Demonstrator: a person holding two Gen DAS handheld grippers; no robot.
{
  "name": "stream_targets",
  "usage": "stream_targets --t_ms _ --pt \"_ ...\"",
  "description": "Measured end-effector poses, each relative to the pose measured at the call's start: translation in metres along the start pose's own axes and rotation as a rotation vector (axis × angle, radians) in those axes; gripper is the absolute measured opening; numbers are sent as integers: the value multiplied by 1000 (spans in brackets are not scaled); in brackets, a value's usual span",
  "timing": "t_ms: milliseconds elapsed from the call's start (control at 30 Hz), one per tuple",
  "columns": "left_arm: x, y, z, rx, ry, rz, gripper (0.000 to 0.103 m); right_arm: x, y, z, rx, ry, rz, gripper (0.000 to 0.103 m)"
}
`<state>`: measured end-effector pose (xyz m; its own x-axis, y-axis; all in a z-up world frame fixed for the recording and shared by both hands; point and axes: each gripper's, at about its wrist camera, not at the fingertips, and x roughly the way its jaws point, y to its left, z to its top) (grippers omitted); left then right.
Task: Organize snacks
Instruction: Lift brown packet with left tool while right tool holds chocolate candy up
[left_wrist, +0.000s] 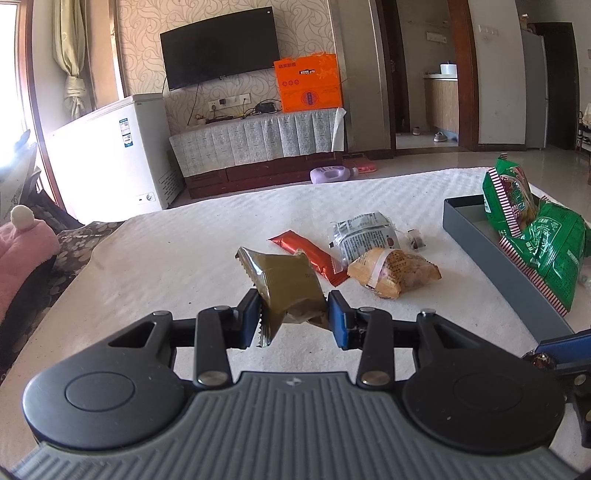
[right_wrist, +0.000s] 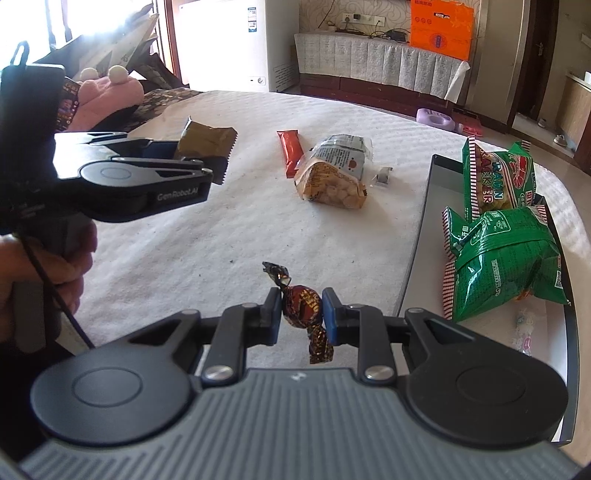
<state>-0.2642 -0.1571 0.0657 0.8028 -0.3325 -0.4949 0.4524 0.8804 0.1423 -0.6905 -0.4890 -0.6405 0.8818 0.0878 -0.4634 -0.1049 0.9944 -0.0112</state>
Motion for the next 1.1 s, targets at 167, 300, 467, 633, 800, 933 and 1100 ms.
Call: stream_targets --t_ms 167,300,467,633,800,933,1100 --pt "0 0 0 3 -5 0 45 -1 1 0 1 -7 7 27" --pt "1 -2 0 14 -7 3 45 -3 0 0 1 -14 12 27" --pt "1 -8 0 42 -17 0 45 -6 1 2 -1 -25 17 27" --pt "2 -13 0 59 -18 -4 46 -8 0 2 1 -31 21 27" --pt "2 -14 0 60 -20 -3 46 -9 -1 2 2 -32 22 27" --pt "3 -14 1 58 -21 -2 46 -9 -1 2 2 -32 22 27" --pt "2 -14 1 57 -22 -2 46 -9 -1 2 2 -33 21 27"
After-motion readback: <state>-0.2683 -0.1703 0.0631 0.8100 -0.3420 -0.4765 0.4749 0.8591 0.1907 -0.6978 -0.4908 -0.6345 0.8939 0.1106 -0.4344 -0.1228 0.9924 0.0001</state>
